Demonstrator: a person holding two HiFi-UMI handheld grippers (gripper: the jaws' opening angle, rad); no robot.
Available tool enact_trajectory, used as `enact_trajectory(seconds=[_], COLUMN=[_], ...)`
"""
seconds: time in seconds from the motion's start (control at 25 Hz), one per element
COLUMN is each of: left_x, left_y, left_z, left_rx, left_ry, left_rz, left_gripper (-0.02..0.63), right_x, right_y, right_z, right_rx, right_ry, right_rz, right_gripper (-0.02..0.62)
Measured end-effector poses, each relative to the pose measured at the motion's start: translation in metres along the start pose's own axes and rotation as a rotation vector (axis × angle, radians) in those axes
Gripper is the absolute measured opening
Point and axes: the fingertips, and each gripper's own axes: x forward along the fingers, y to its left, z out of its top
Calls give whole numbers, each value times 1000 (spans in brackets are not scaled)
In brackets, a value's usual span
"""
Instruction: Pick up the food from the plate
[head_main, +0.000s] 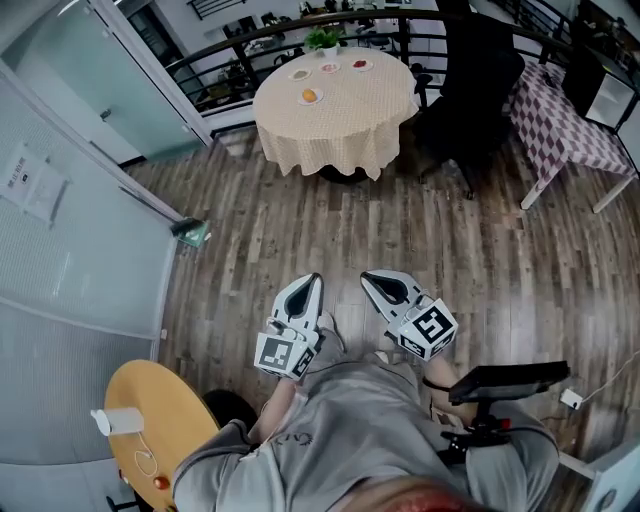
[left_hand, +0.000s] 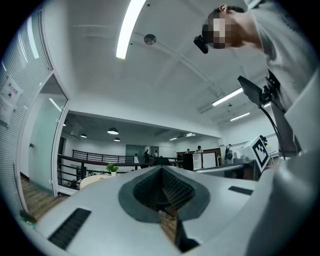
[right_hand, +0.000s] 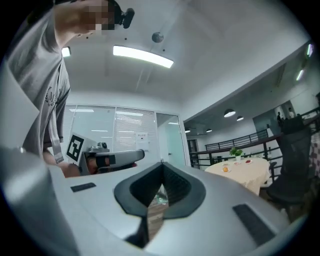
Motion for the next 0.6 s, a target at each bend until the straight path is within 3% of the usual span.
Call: enact_trajectory(seconds=[0.24, 0.6], left_x=[8, 33], left_y=[-5, 8], left_z=[2, -3], left_rx=[16, 1], left_ry=[-24, -41], left_rz=[5, 1], left_gripper=[5, 5], right_x=[-12, -16], right_y=[-19, -57], right_z=[8, -20], right_rx=[-12, -11], right_ry=[-35, 72], right_rz=[-79, -226], right_gripper=[15, 15])
